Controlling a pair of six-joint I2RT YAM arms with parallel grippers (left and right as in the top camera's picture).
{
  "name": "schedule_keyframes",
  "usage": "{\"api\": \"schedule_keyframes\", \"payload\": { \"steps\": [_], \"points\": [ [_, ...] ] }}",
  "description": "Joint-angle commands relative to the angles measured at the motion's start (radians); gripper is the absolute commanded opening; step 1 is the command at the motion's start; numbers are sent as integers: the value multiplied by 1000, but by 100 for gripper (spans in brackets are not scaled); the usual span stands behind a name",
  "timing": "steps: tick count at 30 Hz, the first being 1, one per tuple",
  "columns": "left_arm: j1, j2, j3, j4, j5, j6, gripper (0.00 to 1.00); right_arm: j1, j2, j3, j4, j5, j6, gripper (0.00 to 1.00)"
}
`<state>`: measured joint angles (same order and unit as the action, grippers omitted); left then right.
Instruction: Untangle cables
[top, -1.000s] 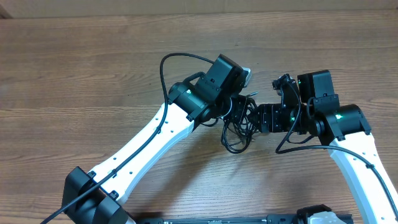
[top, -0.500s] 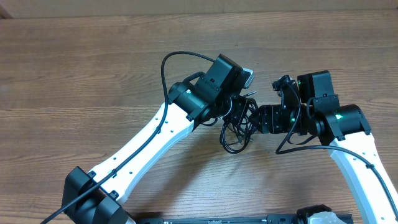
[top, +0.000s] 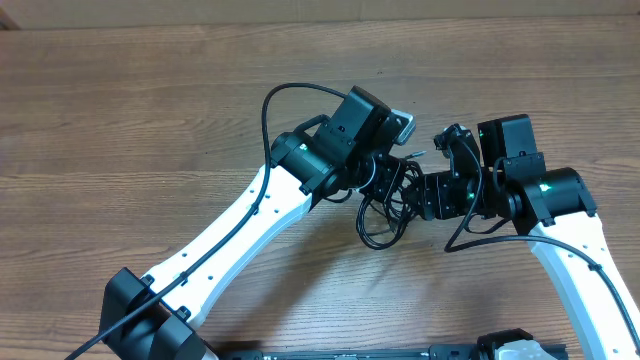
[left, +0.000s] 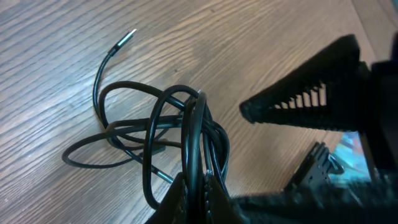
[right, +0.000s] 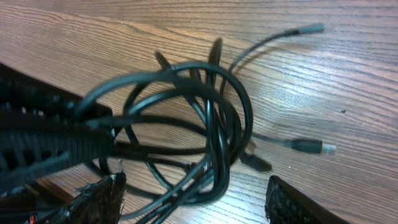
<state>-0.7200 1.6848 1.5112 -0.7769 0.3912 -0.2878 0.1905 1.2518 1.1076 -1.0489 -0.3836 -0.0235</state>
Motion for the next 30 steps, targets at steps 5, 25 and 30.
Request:
{"api": "schedule_keyframes", "payload": {
  "steps": [5,25,30],
  "points": [
    [2,-6,3,8,117,97,4,4,-11,4,-1,9,-13,66],
    [7,-6,3,79,359,267,4,4,-11,4,-9,-3,-38,33],
    [8,-6,3,82,367,275,4,4,-11,4,3,-3,-35,17]
  ]
}}
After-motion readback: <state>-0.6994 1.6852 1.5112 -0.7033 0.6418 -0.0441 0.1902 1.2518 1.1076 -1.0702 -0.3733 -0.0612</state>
